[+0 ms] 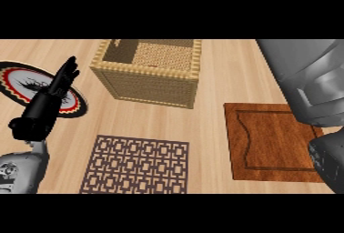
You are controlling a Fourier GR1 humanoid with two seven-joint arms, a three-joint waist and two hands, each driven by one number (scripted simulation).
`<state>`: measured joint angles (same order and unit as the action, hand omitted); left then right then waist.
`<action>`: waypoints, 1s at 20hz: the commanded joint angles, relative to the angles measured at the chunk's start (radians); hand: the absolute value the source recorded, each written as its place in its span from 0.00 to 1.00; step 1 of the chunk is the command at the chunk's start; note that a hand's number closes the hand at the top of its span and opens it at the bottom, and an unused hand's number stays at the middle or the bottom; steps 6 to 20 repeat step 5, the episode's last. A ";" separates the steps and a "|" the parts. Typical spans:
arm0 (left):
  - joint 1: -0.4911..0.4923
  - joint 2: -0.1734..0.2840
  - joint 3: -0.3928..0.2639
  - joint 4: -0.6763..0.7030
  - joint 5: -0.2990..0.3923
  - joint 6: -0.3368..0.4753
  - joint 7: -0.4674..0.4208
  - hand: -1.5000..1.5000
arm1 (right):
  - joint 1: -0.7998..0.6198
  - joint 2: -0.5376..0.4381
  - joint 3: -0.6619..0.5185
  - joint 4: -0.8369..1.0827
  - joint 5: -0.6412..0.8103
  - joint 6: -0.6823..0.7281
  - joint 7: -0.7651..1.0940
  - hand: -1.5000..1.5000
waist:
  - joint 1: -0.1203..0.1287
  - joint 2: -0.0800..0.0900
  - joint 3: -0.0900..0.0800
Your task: Pick the bell pepper from the cutting board and place it in the basket
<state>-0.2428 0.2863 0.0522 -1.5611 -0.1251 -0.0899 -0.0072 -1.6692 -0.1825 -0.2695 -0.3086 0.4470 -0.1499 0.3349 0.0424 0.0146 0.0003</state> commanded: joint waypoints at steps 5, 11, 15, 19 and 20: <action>-0.007 -0.004 0.008 0.032 -0.021 0.017 -0.003 0.50 | 0.136 -0.170 -0.105 -0.019 -0.066 -0.094 -0.102 0.00 | -0.023 0.000 0.000; -0.007 -0.004 0.008 0.032 -0.021 0.017 -0.003 0.50 | 0.136 -0.170 -0.105 -0.019 -0.066 -0.094 -0.102 0.00 | -0.023 0.000 0.000; -0.007 -0.004 0.008 0.032 -0.021 0.017 -0.003 0.50 | 0.136 -0.170 -0.105 -0.019 -0.066 -0.094 -0.102 0.00 | -0.023 0.000 0.000; -0.007 -0.004 0.008 0.032 -0.021 0.017 -0.003 0.50 | 0.136 -0.170 -0.105 -0.019 -0.066 -0.094 -0.102 0.00 | -0.023 0.000 0.000; -0.007 -0.004 0.008 0.032 -0.021 0.017 -0.003 0.50 | 0.136 -0.170 -0.105 -0.019 -0.066 -0.094 -0.102 0.00 | -0.023 0.000 0.000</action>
